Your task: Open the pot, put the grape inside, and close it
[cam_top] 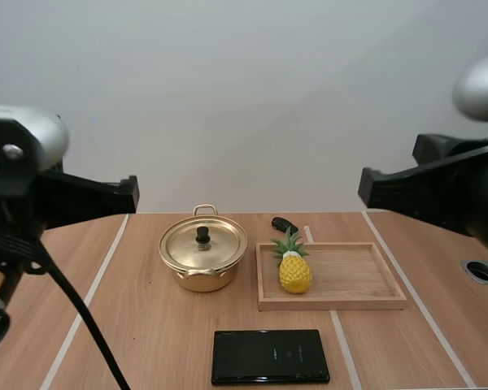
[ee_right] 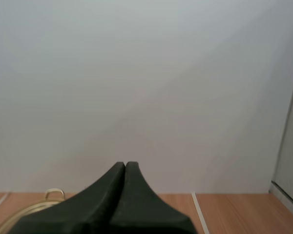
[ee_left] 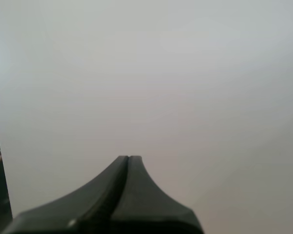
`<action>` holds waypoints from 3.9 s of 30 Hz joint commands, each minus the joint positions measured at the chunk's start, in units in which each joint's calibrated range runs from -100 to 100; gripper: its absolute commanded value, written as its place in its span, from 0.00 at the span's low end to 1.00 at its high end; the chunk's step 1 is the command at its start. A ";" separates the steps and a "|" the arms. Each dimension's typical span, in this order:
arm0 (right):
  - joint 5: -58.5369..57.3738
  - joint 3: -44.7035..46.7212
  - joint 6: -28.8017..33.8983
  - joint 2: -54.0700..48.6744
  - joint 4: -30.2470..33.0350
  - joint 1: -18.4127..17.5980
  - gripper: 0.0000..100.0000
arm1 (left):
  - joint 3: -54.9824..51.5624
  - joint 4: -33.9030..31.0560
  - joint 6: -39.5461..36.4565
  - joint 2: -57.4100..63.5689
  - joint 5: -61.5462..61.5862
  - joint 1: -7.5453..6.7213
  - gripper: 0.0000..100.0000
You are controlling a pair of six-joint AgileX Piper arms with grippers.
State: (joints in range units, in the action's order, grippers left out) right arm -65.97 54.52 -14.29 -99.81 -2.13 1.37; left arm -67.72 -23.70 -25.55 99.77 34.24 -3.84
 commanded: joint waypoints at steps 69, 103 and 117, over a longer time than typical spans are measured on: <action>34.93 45.48 0.88 -0.19 2.85 -0.42 0.00 | -32.28 -0.14 -16.33 0.23 -0.31 0.07 0.00; 34.93 45.48 1.24 -0.19 2.92 -0.42 0.00 | -32.28 17.94 3.06 0.23 -2.76 1.08 0.00; 34.93 45.48 1.24 -0.19 2.92 -0.42 0.00 | -32.28 20.73 5.52 0.23 -2.93 2.55 0.00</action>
State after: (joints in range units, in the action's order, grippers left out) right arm -31.00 99.94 -13.04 -99.57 0.78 1.13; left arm -99.91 -4.11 -20.49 99.77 33.28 -1.40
